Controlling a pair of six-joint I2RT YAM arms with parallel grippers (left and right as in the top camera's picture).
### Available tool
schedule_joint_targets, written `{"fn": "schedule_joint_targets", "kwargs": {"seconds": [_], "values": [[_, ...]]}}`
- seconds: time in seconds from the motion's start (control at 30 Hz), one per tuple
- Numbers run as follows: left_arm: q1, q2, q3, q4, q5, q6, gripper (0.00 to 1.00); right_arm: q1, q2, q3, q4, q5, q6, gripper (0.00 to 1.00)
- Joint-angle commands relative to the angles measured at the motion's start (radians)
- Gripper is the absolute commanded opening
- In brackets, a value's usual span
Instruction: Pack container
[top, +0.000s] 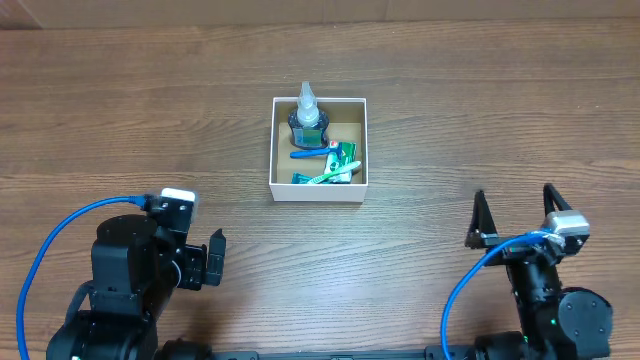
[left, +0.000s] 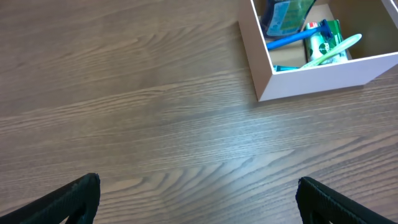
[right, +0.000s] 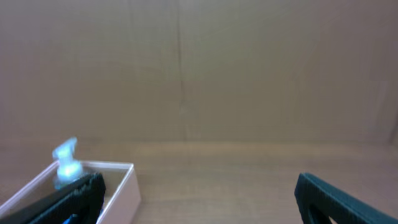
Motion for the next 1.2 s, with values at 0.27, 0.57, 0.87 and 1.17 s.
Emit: {"fn": "schedule_joint_targets", "kwargs": {"seconds": [0.27, 0.57, 0.87, 1.17], "values": [[0.005, 0.002, -0.005, 0.001, 0.016, -0.016, 1.0, 0.006, -0.143, -0.178, 0.156, -0.007, -0.078, 1.0], [0.005, 0.002, -0.005, 0.001, 0.016, -0.016, 1.0, 0.006, -0.174, -0.328, 0.342, -0.007, -0.087, 1.0], [0.005, 0.002, -0.005, 0.001, 0.016, -0.016, 1.0, 0.006, -0.174, -0.423, 0.293, 0.032, -0.159, 1.0], [0.005, 0.002, -0.005, 0.001, 0.016, -0.016, 1.0, 0.006, -0.174, -0.423, 0.185, 0.073, -0.1, 1.0]]}}
